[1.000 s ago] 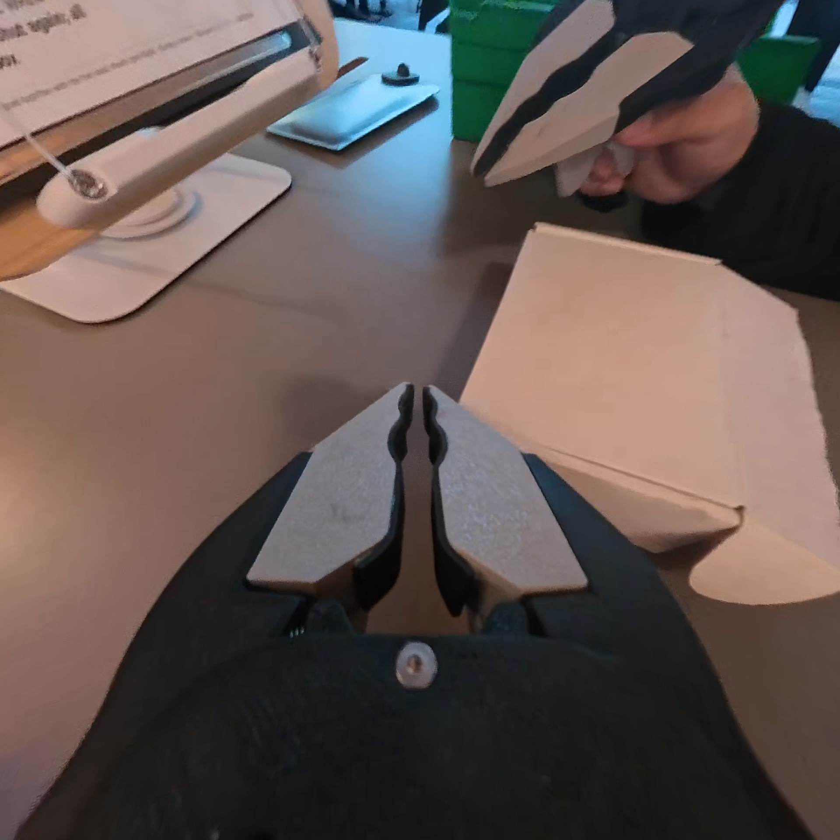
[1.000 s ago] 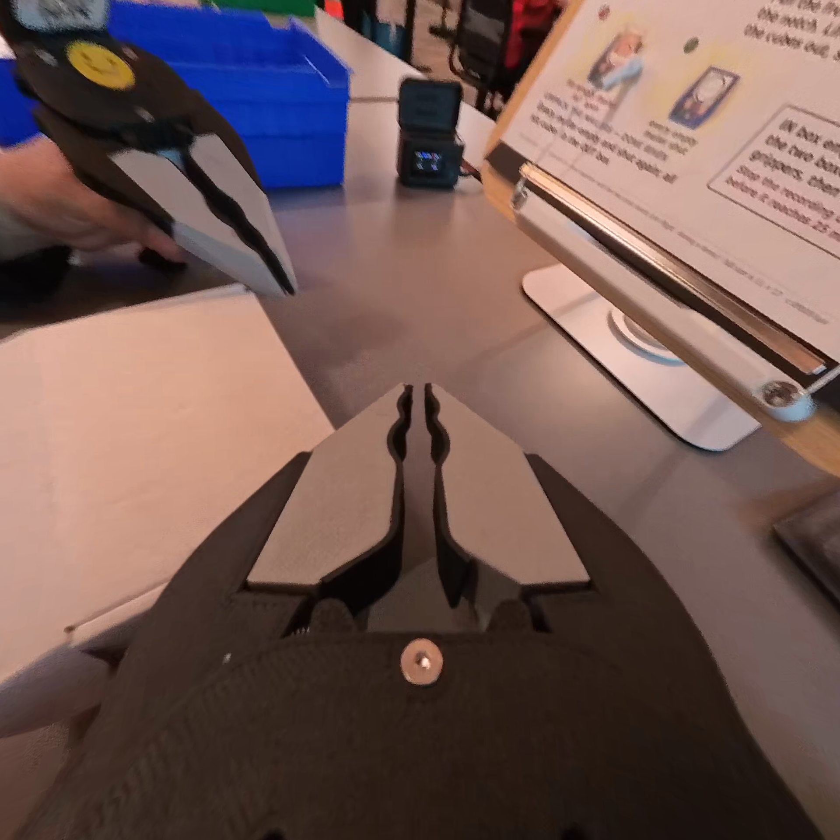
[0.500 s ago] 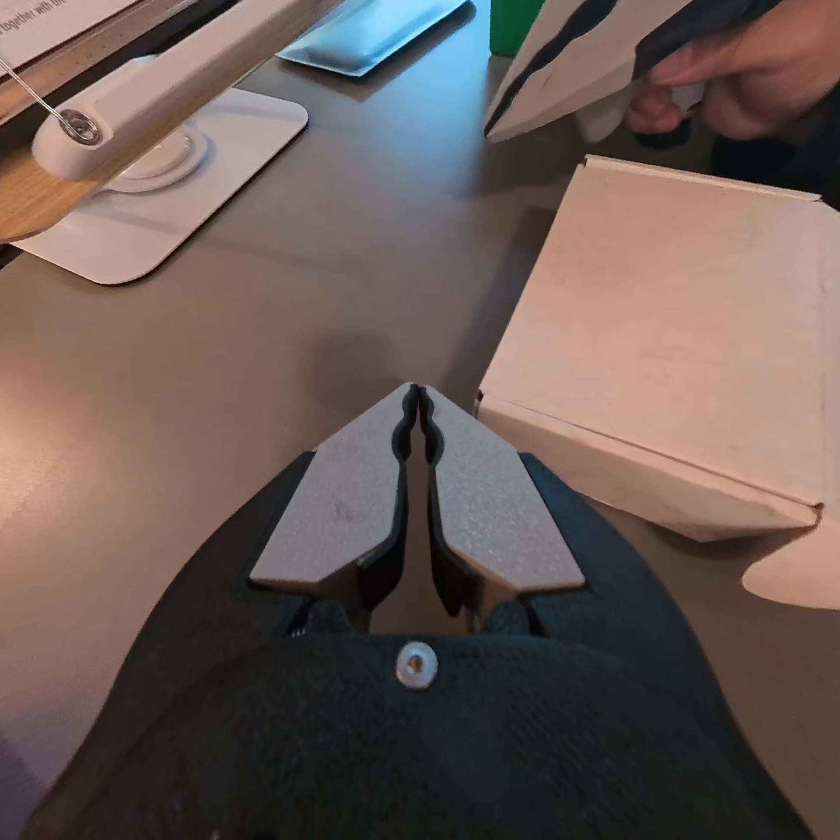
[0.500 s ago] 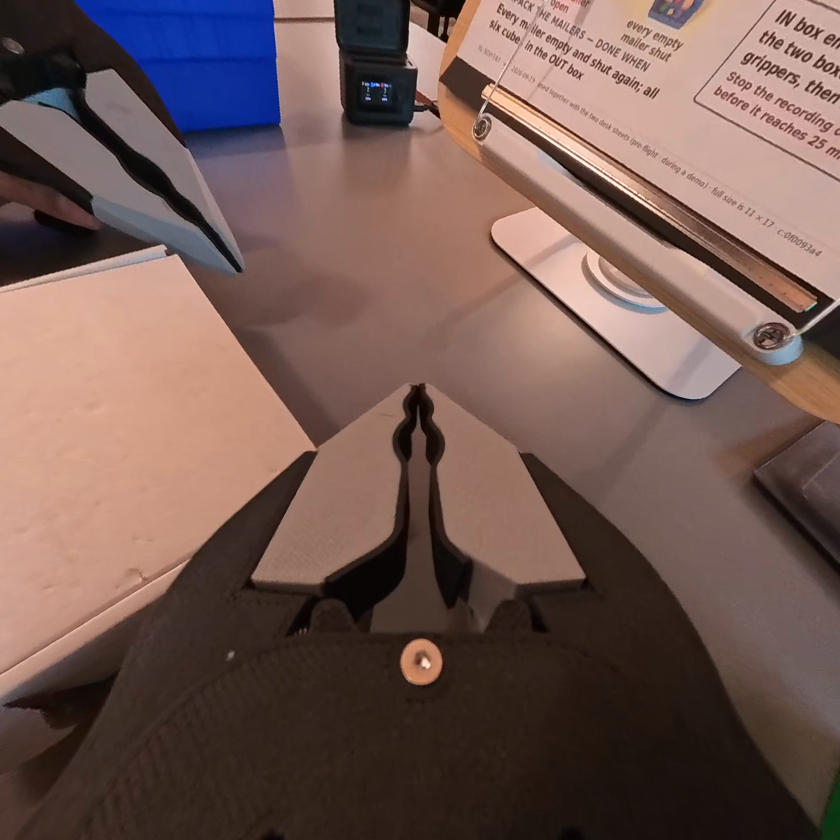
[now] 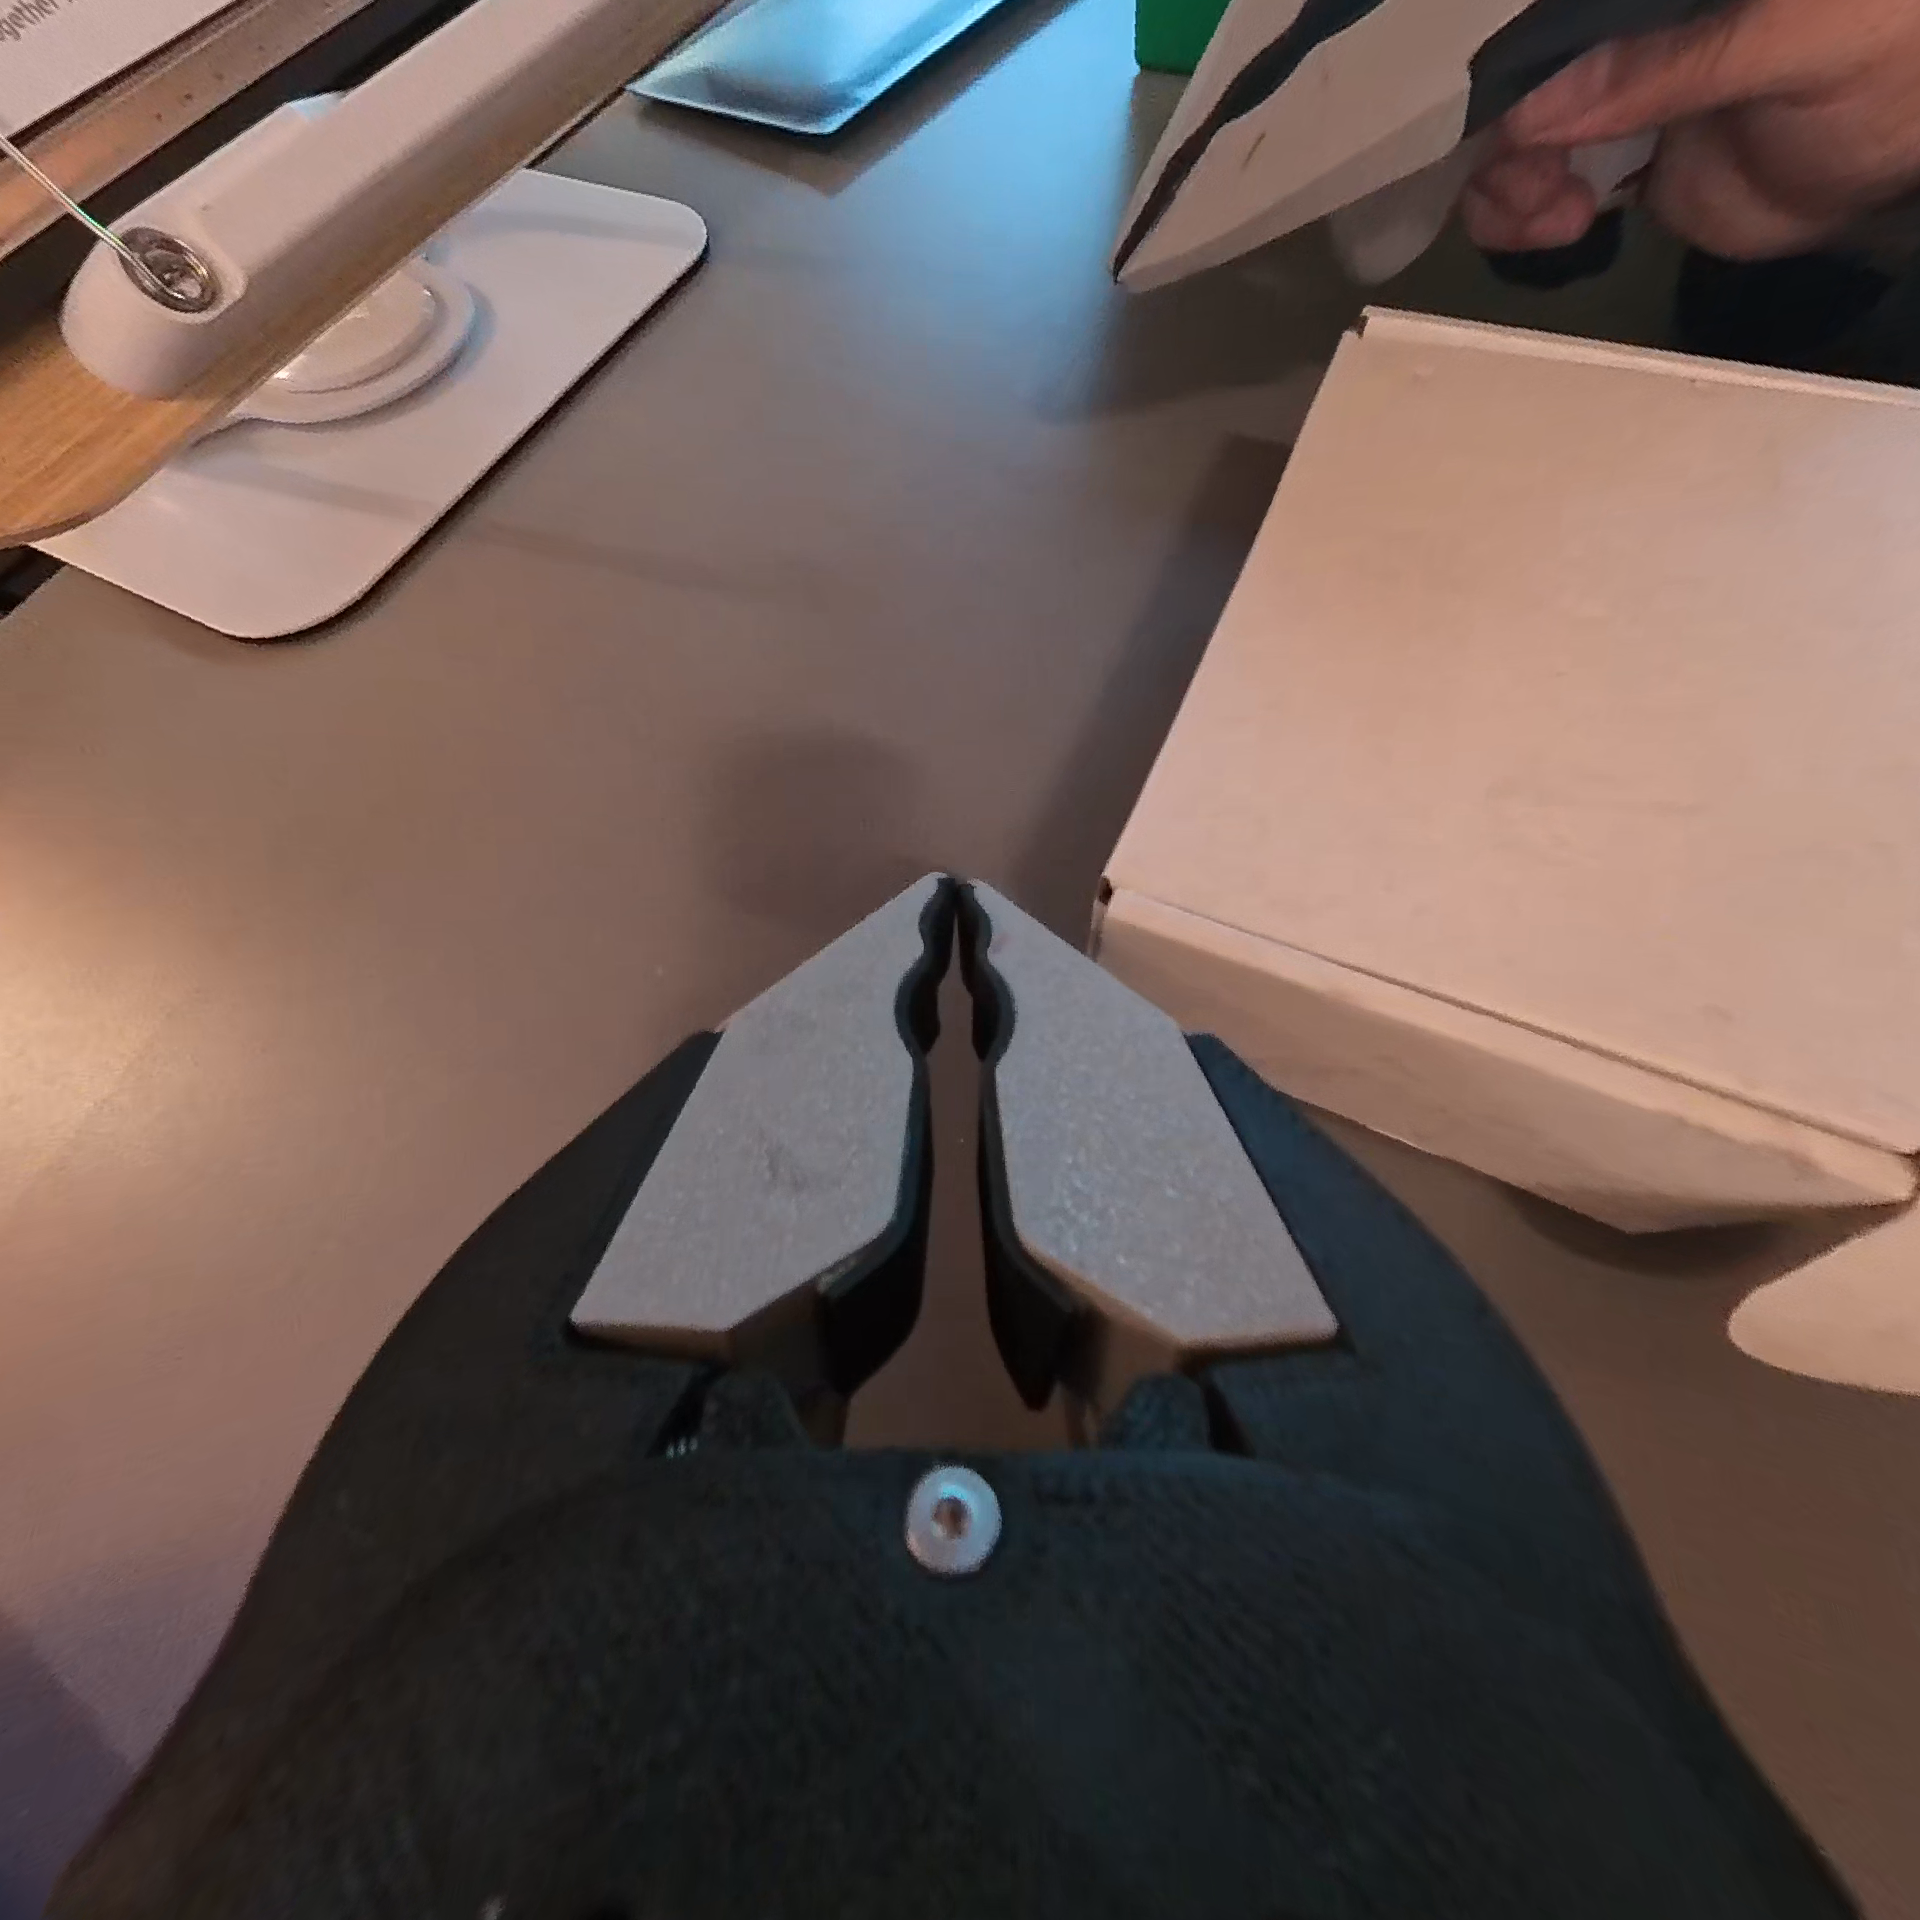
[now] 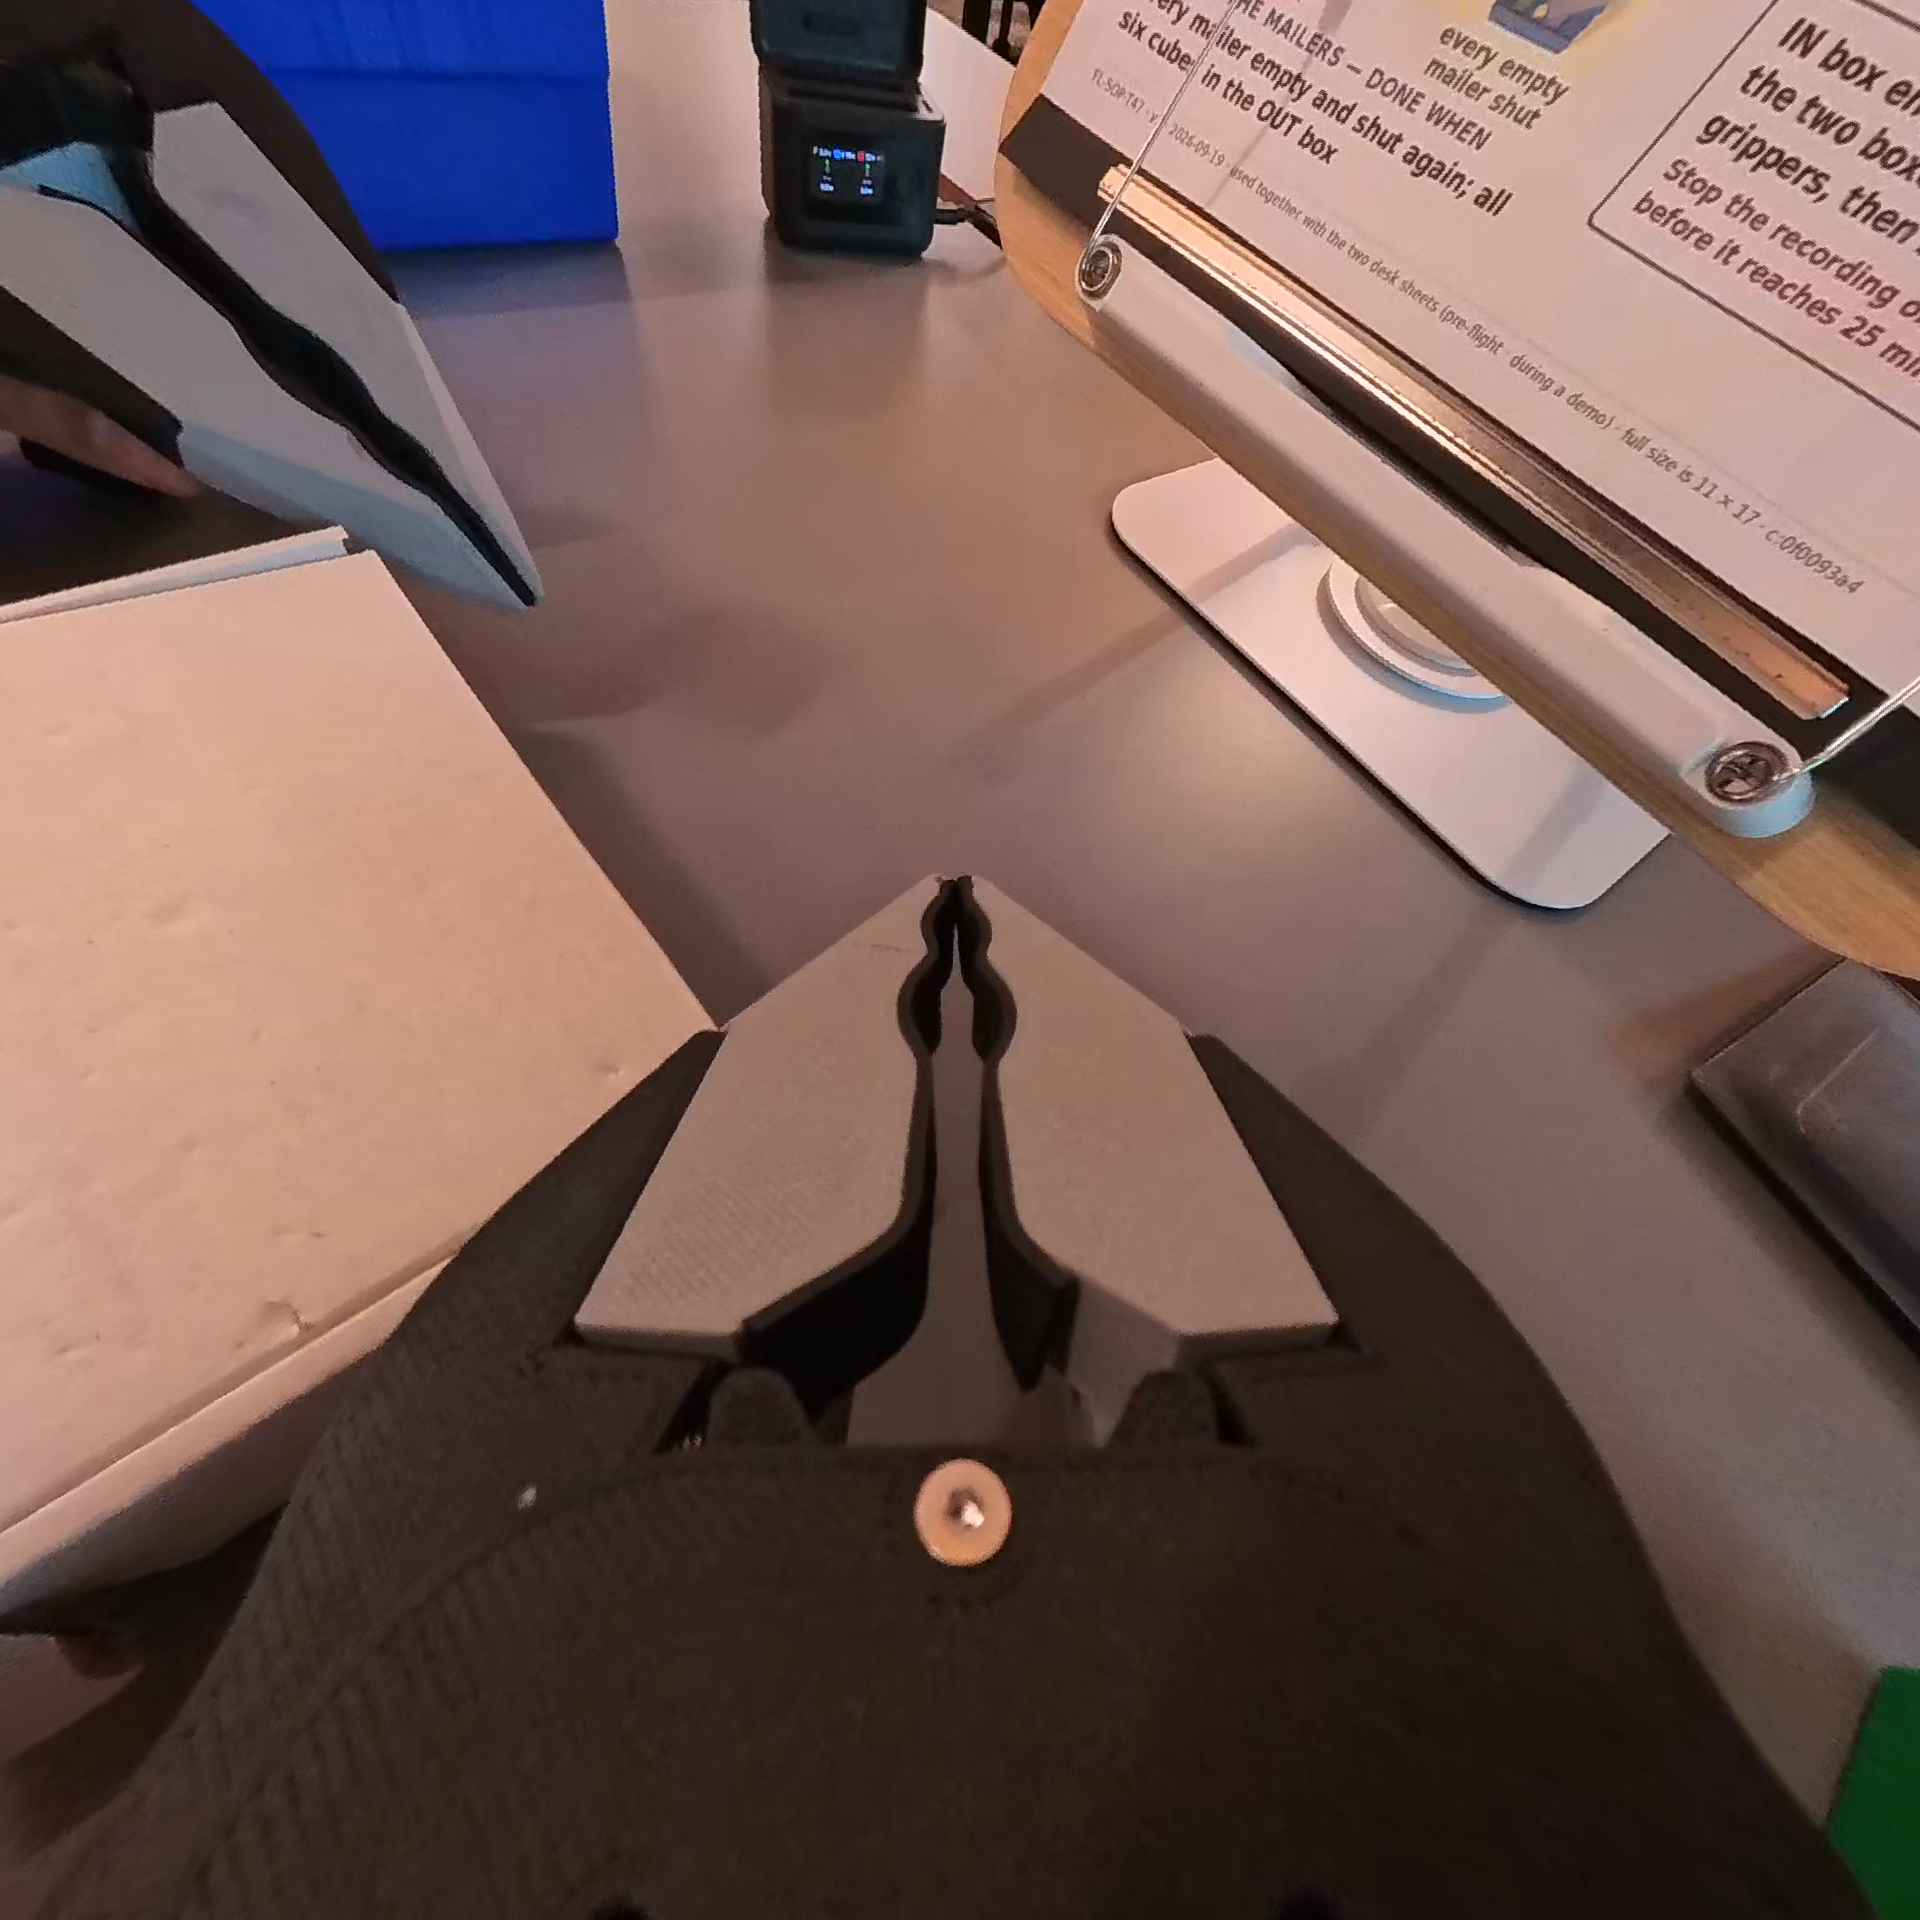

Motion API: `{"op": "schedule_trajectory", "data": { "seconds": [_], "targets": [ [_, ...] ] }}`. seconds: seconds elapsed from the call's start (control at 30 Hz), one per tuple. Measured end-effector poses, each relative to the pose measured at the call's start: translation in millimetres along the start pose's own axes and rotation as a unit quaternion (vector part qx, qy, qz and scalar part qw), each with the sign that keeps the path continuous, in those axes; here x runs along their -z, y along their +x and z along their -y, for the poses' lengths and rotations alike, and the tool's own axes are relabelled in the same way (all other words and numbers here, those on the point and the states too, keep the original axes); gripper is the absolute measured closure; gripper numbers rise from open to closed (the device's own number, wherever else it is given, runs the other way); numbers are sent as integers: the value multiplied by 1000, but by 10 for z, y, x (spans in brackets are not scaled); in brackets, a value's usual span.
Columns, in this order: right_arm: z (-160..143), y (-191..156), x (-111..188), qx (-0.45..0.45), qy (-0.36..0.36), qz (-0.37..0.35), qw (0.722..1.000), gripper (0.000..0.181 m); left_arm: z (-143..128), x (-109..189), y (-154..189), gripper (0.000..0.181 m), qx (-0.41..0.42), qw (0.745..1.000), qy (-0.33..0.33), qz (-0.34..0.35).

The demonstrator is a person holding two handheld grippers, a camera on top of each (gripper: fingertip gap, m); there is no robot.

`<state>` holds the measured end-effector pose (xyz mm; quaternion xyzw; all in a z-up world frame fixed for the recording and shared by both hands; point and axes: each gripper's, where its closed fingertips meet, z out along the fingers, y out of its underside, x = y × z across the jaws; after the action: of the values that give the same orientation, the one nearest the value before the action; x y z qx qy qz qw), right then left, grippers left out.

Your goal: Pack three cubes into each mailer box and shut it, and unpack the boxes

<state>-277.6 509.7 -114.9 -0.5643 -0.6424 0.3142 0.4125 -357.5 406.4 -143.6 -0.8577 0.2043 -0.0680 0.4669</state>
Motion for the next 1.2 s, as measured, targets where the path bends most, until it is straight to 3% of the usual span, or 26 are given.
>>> {"op": "schedule_trajectory", "data": {
  "seconds": [0.2, 0.33, 0.5, 0.67, 0.97, 1.1, 1.2],
  "targets": [
    [-15, -9, -5, 7, -6, 1, 1000, 181, -16, 22, -28, 181, -4, 1000, -4, 6],
    [22, -67, 63, 19, 0, 24, 1000, 181, -101, 133, -123, 181, -50, 998, -32, 34],
    [68, -141, 154, 41, -2, 38, 998, 181, -157, 226, 138, 181, -104, 993, -41, -32],
    [48, -144, 170, 63, -15, 26, 998, 181, -350, 108, 246, 181, -135, 985, -95, -51],
    [-120, -108, 118, 95, -65, 9, 993, 181, -365, 115, 390, 181, -158, 980, -87, -87],
    [-269, -147, 199, 94, -126, 19, 987, 173, -379, 138, 403, 181, -154, 980, -88, -94],
    [-353, -277, 302, 140, -159, 40, 976, 180, -384, 150, 431, 181, -150, 979, -88, -105]
  ]
}}
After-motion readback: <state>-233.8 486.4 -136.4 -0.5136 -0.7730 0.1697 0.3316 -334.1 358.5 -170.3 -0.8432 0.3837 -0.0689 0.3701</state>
